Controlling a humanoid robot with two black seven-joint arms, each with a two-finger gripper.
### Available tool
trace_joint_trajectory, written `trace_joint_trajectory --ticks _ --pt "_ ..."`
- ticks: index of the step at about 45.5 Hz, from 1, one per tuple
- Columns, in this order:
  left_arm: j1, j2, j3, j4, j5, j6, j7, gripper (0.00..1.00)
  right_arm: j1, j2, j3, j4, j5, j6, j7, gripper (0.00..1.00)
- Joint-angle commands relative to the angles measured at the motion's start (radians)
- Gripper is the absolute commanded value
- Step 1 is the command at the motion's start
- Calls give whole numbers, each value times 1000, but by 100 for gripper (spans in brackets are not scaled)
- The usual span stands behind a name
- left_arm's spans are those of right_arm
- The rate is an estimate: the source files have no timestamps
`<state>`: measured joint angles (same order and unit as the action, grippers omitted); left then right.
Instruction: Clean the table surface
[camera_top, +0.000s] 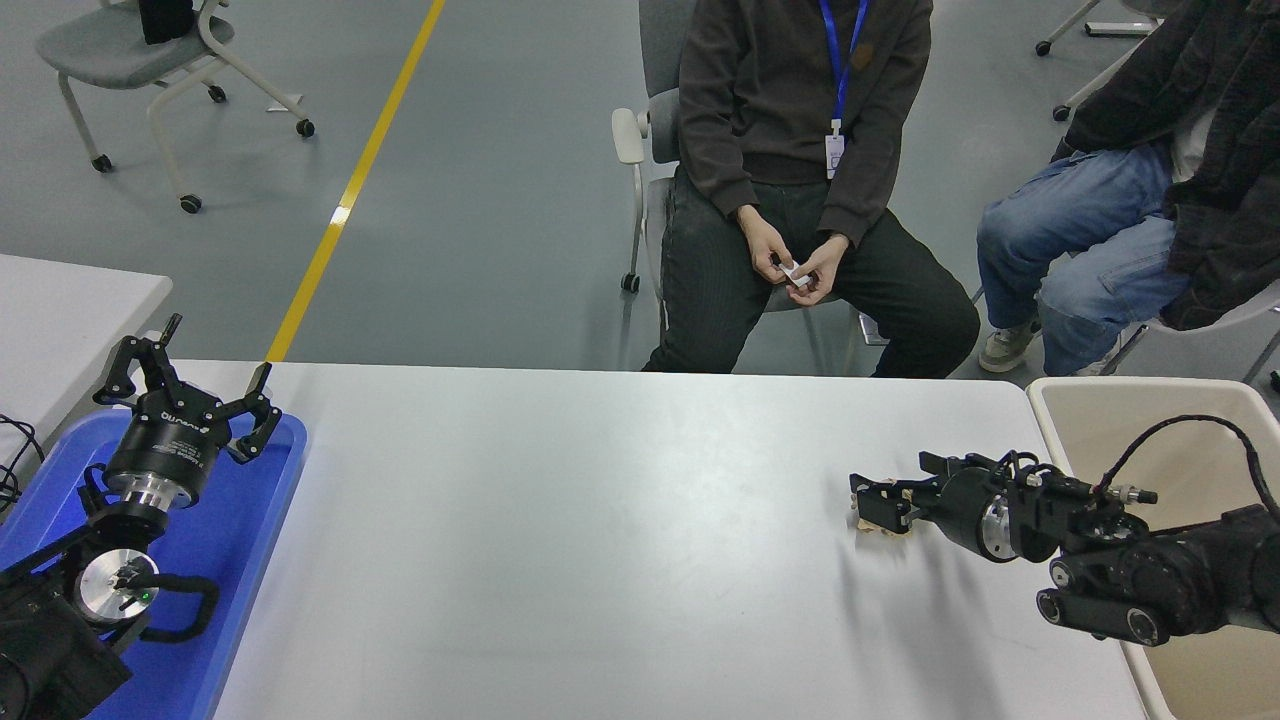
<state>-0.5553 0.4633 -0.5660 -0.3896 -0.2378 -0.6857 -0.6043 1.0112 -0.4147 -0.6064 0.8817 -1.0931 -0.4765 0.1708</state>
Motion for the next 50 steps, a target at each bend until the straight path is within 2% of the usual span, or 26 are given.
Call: trace_joint_trajectory --ticks 1,32,50 --pt "0 0 0 0 0 0 0 100 -40 36 10 -56 7 -5 3 99" --pt "0 0 0 0 0 0 0 100 -123 158 17 -247 12 -17 4 99" --pt "0 0 0 0 0 0 0 100 -134 169 7 -262 15 -31 59 98"
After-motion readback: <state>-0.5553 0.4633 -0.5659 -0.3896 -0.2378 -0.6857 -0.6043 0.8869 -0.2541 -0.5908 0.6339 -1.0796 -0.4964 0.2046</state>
